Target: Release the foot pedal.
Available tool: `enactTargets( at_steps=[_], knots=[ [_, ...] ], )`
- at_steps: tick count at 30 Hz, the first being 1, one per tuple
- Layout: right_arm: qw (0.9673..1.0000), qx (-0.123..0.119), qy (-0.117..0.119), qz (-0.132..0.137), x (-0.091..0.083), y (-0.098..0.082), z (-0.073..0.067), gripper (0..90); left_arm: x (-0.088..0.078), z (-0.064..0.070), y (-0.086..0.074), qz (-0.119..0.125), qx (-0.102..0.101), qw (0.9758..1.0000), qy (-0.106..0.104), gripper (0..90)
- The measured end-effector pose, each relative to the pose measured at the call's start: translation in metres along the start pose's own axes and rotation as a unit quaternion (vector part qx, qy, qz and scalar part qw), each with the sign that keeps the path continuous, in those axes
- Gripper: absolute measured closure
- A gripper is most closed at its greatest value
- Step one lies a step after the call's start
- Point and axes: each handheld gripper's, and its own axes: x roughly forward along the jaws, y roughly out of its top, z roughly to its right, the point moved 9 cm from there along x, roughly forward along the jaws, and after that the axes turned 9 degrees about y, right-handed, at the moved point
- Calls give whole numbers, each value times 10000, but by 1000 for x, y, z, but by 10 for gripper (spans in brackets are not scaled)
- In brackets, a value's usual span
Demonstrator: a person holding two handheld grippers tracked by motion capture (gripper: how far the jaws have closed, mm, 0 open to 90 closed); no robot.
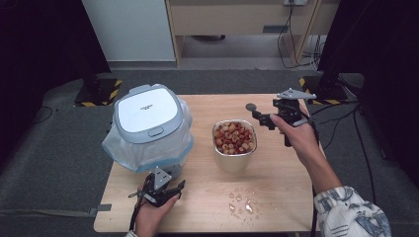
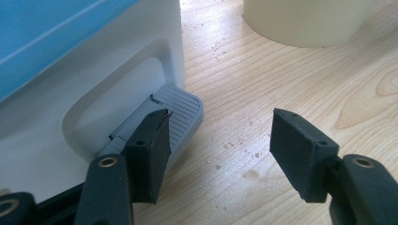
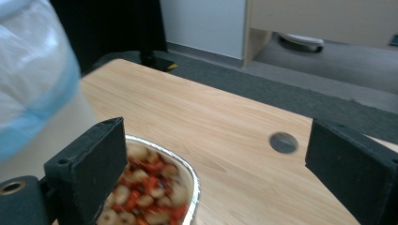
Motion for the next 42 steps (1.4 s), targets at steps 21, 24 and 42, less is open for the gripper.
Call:
enactTargets(
  at_steps=[21,24,42],
  knots=[
    [9951,605,-669,-398,-16,-123,42,59,3,1,-3,-16,20,9999,-125,313],
    [9937,708,-696,-511,-14,-137,44,59,3,0,-3,-27,8,9999,-141,311],
    [9806,995,-1097,-1282,-2,-202,56,60,5,0,-5,-100,52,9997,-200,298]
  ],
)
